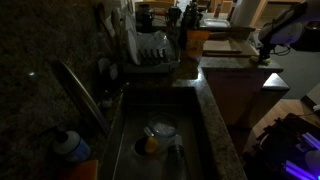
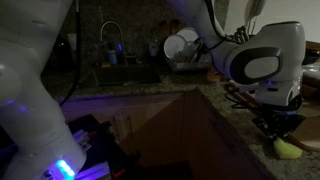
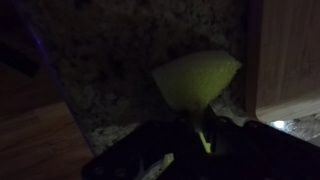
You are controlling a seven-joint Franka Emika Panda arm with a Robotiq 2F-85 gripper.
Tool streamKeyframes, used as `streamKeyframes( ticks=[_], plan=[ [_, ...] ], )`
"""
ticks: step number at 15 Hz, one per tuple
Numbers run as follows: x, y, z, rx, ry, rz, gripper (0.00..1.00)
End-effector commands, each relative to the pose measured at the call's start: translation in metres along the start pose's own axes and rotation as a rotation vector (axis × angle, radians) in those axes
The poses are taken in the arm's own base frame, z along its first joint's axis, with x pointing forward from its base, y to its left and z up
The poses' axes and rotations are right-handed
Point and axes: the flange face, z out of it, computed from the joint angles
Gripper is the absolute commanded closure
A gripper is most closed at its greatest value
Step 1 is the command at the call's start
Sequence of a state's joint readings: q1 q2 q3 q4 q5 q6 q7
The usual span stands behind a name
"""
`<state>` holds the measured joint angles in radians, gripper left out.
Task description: Move the yellow sponge to the right side of the counter, scrub the countertop with the sponge
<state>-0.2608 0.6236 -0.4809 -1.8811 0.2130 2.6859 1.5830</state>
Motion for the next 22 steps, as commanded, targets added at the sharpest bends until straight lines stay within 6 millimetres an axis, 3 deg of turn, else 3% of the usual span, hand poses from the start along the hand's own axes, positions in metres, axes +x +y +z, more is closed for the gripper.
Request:
streamKeyframes(
  ticks=[1,3,4,6,12,14,16,18,20,22],
  plan=[
    [0.000,-0.001,0.000,0.000,0.000,0.000,0.96],
    [-0.016,0.003,0.008,-0.042,-0.036,-0.046,0.96],
    [-0.038,0.015,0.006,-0.043,-0.077,-0.119,0.96],
    [-0.063,0.035,0.001,-0.017,-0.061,-0.138,0.96],
    [-0.059,0.034,-0.012,0.051,-0.007,-0.145,0.96],
    [-0.056,0.027,-0.029,0.103,-0.028,-0.109,0.96],
    [-0.053,0.033,-0.043,0.151,-0.018,-0.160,0.96],
    [-0.073,0.052,-0.064,0.267,-0.021,-0.227,0.96],
    [-0.106,0.073,-0.082,0.385,-0.065,-0.293,0.96],
    [-0.129,0.092,-0.089,0.280,-0.166,-0.329,0.96]
  ],
)
